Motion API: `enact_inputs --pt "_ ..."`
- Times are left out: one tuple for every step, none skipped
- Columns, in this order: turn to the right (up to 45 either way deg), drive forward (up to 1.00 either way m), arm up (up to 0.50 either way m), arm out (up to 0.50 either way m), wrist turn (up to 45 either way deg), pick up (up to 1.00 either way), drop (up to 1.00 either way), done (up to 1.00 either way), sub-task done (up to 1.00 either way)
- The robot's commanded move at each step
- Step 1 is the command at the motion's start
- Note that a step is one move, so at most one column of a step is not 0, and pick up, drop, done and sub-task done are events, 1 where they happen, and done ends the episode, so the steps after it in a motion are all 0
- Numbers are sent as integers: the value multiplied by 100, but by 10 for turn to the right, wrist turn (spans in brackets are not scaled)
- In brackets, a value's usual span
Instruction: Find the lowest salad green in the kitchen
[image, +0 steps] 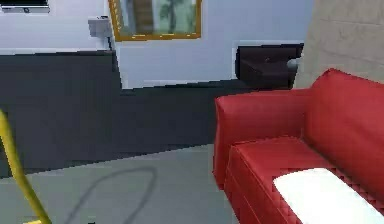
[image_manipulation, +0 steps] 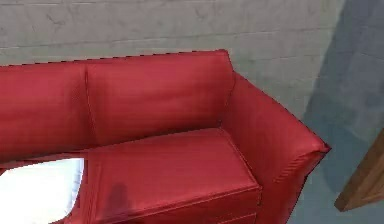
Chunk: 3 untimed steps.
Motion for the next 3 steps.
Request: enact_inputs --pt "-450 0 0 0 0 0 0 0 0" --pt "-450 0 0 0 0 0 0 0 0" --pt "-330 0 0 0 0 0 0 0 0"
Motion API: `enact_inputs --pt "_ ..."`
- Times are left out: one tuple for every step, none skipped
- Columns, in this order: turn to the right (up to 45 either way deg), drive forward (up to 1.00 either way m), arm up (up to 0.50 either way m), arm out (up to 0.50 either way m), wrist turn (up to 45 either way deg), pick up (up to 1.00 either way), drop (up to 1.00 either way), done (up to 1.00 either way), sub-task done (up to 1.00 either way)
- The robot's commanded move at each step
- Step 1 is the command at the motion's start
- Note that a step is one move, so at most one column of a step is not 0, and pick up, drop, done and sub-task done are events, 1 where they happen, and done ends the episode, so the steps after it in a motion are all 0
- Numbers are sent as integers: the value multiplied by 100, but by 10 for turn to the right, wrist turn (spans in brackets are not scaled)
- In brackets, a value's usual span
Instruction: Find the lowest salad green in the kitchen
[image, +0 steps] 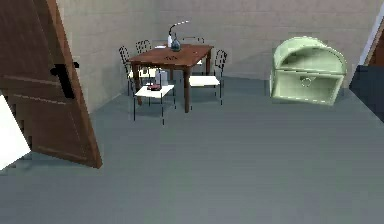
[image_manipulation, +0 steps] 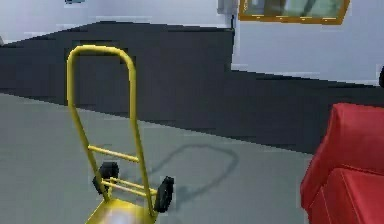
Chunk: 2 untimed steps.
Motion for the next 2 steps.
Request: enact_inputs --pt "0 45 0 0 0 0 0 0 0" --pt "240 0 0 0 0 0 0 0 0"
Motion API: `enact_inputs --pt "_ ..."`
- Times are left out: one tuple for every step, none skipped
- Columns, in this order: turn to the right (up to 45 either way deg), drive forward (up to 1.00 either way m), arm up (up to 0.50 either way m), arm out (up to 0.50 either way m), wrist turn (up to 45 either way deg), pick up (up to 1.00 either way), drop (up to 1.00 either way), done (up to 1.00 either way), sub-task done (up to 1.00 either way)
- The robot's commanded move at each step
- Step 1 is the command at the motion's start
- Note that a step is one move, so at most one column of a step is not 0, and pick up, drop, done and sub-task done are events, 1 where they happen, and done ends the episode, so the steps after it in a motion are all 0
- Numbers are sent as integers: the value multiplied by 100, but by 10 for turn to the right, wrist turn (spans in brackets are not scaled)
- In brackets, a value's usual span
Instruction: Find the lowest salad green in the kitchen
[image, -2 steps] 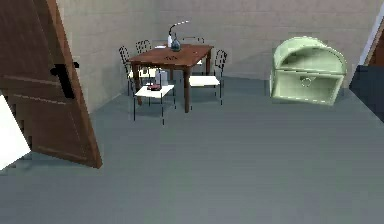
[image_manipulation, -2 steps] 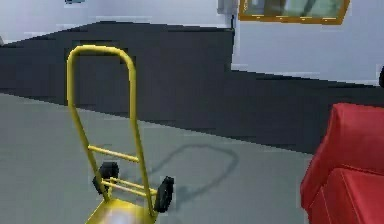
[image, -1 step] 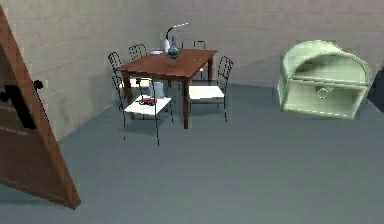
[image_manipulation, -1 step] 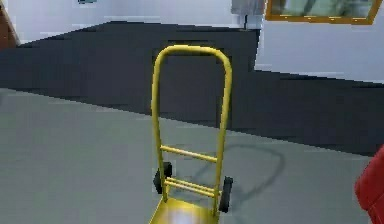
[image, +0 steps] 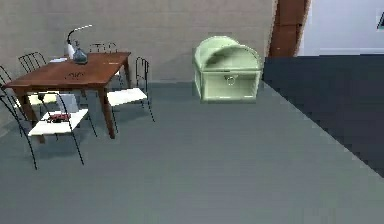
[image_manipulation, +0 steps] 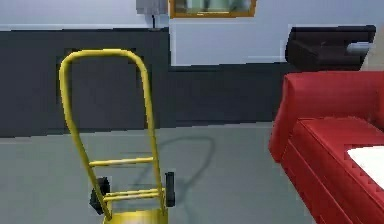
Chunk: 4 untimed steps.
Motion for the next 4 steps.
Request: enact_inputs --pt "0 65 0 0 0 0 0 0 0" --pt "360 0 0 0 0 0 0 0 0" --pt "0 100 0 0 0 0 0 0 0" --pt "0 100 0 0 0 0 0 0 0"
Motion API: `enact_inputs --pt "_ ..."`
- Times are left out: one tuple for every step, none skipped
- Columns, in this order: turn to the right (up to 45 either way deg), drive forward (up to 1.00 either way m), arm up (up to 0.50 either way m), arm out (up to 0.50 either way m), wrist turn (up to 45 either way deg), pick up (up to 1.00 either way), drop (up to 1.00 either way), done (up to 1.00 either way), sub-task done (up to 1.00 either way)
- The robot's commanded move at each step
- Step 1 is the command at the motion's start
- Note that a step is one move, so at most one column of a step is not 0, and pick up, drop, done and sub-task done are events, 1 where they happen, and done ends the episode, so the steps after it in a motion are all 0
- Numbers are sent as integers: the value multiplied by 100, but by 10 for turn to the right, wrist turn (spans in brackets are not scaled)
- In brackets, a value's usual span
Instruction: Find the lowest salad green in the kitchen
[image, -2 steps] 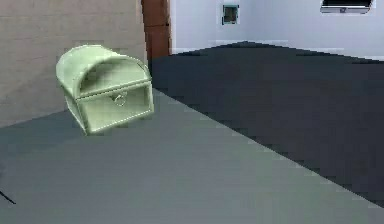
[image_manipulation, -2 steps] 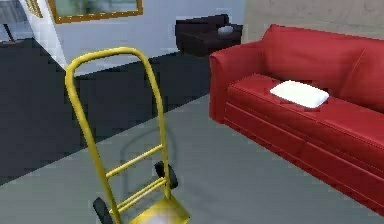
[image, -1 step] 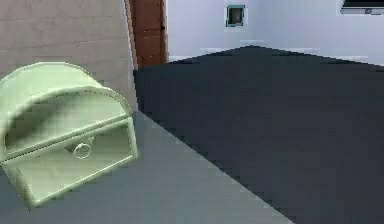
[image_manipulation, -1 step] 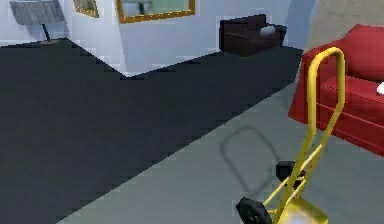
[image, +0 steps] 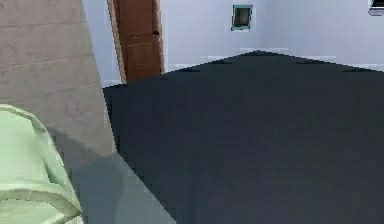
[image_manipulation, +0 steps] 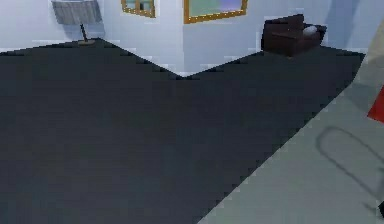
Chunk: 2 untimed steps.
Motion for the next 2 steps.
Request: enact_inputs --pt "30 0 0 0 0 0 0 0 0" --pt "0 50 0 0 0 0 0 0 0"
